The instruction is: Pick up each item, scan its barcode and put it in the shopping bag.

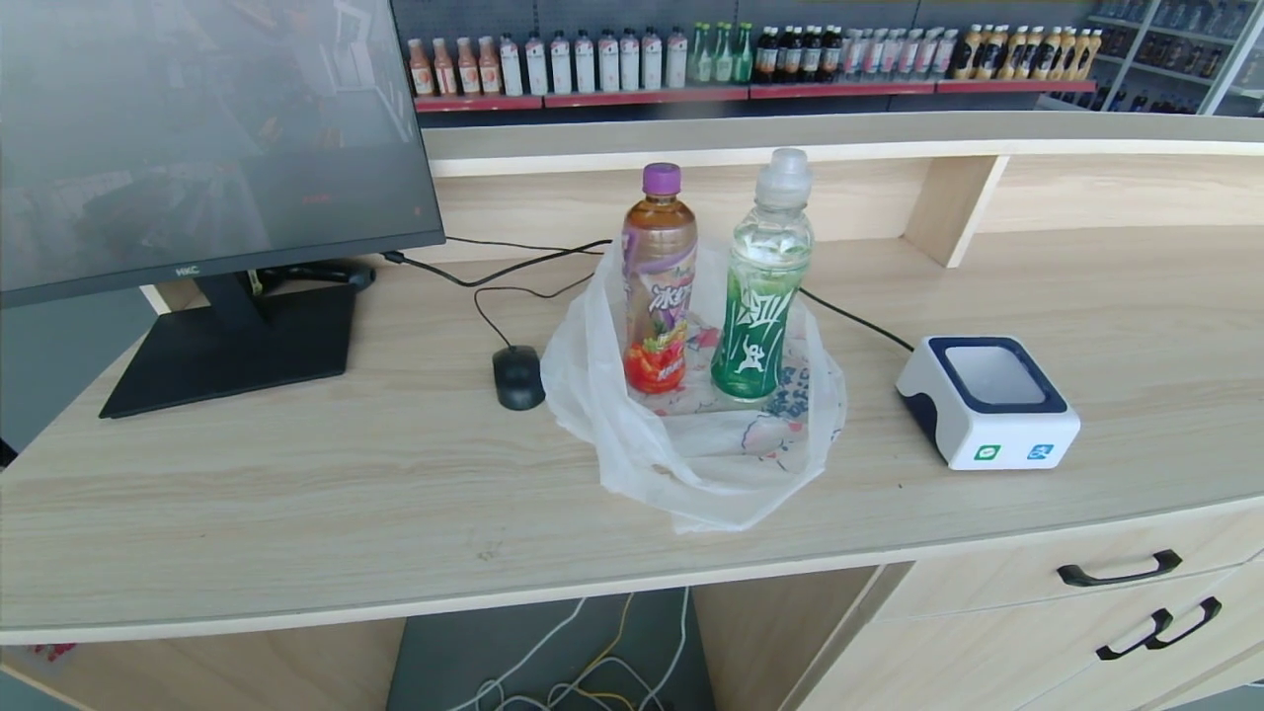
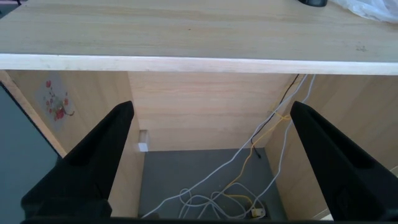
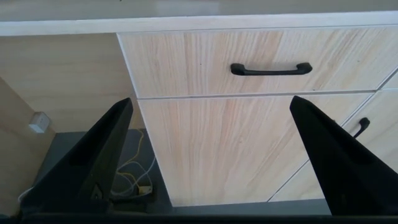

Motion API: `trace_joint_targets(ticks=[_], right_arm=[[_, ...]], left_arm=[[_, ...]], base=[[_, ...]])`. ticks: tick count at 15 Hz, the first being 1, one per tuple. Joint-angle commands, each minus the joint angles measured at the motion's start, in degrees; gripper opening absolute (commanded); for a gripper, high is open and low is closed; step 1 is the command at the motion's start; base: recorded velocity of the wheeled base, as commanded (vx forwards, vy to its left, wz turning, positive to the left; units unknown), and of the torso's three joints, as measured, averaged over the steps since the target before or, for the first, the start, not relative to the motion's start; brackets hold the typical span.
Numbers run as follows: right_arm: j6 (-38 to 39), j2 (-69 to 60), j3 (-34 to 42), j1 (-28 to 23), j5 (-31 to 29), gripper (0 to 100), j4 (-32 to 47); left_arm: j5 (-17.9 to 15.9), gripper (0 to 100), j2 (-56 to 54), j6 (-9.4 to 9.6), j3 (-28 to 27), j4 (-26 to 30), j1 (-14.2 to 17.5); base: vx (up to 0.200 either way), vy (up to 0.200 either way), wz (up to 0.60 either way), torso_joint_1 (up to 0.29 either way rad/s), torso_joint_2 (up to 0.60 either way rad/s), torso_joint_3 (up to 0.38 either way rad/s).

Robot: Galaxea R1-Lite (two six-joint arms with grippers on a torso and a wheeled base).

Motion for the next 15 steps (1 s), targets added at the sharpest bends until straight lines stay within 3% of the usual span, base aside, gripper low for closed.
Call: trace_joint_targets(ticks=[1,6,15], right_arm=[[-0.02,-0.02,0.01,0.03,0.04,100,0.01],[-0.02,-0.02,0.01,0.03,0.04,100,0.01],[-0.02,-0.02,0.01,0.03,0.04,100,0.01]], left_arm=[[0.01,100,-0.02,-0.03,0.00,-0.01,0.04],[0.01,100,-0.02,-0.03,0.00,-0.01,0.04],[0.10,100,-0.02,-0.47,0.00,-0.01,0.13]], base=[[0.000,0.000,0.00,0.000,0.00,0.000],[0.000,0.000,0.00,0.000,0.00,0.000],[0.000,-0.200,0.00,0.001,0.01,0.003]])
